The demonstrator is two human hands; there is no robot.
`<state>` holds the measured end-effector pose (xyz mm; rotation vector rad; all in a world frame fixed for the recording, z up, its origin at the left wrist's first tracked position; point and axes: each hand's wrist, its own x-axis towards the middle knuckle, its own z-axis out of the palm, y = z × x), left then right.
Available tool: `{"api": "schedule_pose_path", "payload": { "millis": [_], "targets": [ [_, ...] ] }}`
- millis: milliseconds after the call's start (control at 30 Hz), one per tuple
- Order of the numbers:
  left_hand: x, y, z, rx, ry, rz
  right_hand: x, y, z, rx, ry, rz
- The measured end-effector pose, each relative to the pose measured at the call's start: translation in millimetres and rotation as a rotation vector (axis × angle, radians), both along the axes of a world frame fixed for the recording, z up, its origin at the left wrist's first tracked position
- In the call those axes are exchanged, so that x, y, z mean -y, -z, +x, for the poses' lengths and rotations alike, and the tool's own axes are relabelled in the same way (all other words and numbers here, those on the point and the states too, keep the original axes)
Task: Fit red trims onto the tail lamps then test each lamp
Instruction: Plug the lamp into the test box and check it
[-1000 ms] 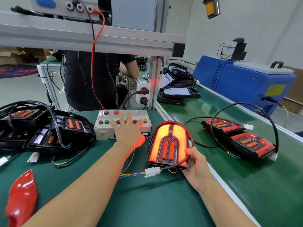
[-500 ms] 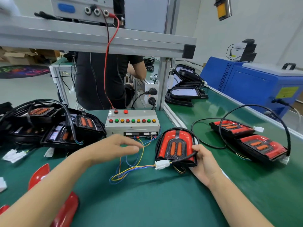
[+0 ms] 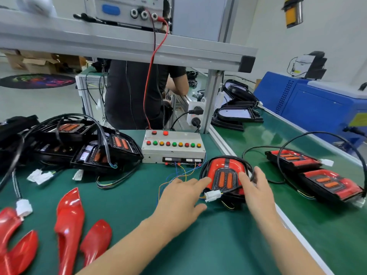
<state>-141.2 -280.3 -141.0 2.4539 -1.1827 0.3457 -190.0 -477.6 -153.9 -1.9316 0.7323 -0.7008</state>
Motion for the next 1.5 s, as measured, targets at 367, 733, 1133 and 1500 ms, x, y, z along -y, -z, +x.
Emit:
{"api": "schedule_pose_path", "payload": {
  "millis": [367,733,1133,1500],
  "targets": [
    [-1,-6,3,0.134,0.048,-0.185,-36,-5,-15,0.047,-0.507,-0.909],
    [0,-5,7,0.301,0.04,-0.16,-37,-12,-11,0.096,-0.516,-1.115],
    [-16,9,28,-0.013,-0.12,0.103,-11,-12,-17,0.131,-0.393,-0.662],
    [49,-18,13,-0.338,-0.067,-0.103,-5,6,-34,0.124,-0.217,-0.327]
  ]
}}
